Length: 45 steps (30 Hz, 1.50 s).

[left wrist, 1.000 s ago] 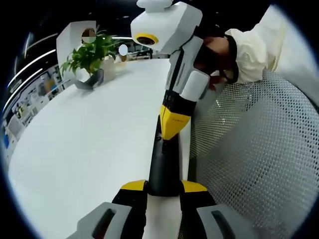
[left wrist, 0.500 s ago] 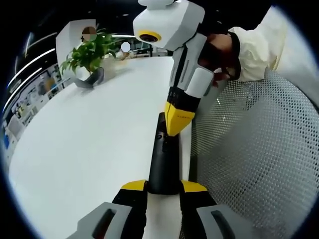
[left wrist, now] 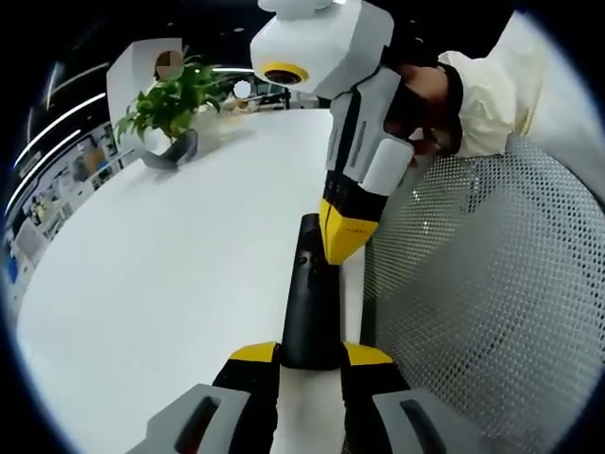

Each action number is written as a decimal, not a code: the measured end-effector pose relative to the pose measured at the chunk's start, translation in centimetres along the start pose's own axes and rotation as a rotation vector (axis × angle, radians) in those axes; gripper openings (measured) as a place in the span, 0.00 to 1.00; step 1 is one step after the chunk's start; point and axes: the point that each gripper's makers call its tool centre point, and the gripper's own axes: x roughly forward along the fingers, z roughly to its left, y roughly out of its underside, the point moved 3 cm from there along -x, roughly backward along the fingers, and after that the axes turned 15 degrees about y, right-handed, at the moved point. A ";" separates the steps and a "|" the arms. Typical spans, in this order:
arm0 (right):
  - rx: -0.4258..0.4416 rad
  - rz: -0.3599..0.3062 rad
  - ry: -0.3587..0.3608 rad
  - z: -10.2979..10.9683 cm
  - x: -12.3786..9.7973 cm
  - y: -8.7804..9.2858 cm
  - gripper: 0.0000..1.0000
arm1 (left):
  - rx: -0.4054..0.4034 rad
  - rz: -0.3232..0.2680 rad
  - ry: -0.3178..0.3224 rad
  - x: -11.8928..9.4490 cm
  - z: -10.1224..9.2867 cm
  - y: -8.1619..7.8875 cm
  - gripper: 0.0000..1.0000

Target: Press the specified remote control buttons in sequence, fully releasing each button before pressing the next.

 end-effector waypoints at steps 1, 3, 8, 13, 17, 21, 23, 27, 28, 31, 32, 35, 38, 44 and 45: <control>-0.001 0.000 0.000 -0.1 0.0 0.0 0.00 | -0.002 -0.002 -0.001 0.0 0.0 0.0 0.24; 0.010 0.000 -0.006 -0.2 0.0 0.0 0.00 | -0.002 -0.003 -0.002 0.0 0.0 0.0 0.24; 0.023 0.015 -0.017 -0.1 0.2 0.2 0.00 | -0.005 -0.008 -0.002 0.2 0.0 -0.1 0.25; -0.011 0.007 0.002 0.0 0.1 0.2 0.00 | -0.003 -0.007 0.000 0.2 0.0 -0.1 0.25; 0.009 0.011 -0.008 -0.1 0.1 0.1 0.00 | -0.002 -0.006 0.000 0.2 0.0 -0.1 0.25; 0.034 0.018 -0.021 -0.2 0.0 0.1 0.00 | -0.002 -0.007 0.001 0.1 0.0 0.0 0.25; 0.050 0.023 -0.030 -0.3 0.0 0.1 0.00 | -0.002 -0.007 0.000 0.1 0.0 -0.1 0.25; 0.063 0.026 -0.036 -0.2 0.0 0.1 0.00 | -0.003 -0.009 0.000 0.1 0.0 -0.1 0.25; 0.062 0.026 -0.036 -0.2 0.0 0.1 0.00 | -0.003 -0.009 0.001 0.1 0.0 -0.1 0.25; 0.057 0.025 -0.030 -0.2 -0.1 0.1 0.00 | -0.002 -0.009 0.001 0.1 0.0 0.0 0.25; 0.056 0.023 -0.025 -0.3 -0.1 0.1 0.00 | -0.002 -0.010 0.001 0.1 0.0 0.0 0.25; 0.059 0.023 -0.024 -0.3 0.0 0.1 0.00 | -0.002 -0.011 0.001 0.1 0.0 0.0 0.25; 0.068 0.026 -0.016 -0.5 0.0 0.1 0.00 | -0.003 -0.013 0.001 0.1 0.0 0.0 0.25; 0.055 0.024 -0.011 -0.5 0.0 0.1 0.00 | -0.002 -0.013 0.001 0.1 0.1 0.0 0.25; 0.051 0.023 -0.010 -0.4 0.0 0.1 0.00 | -0.002 -0.013 0.001 0.1 0.1 -0.1 0.25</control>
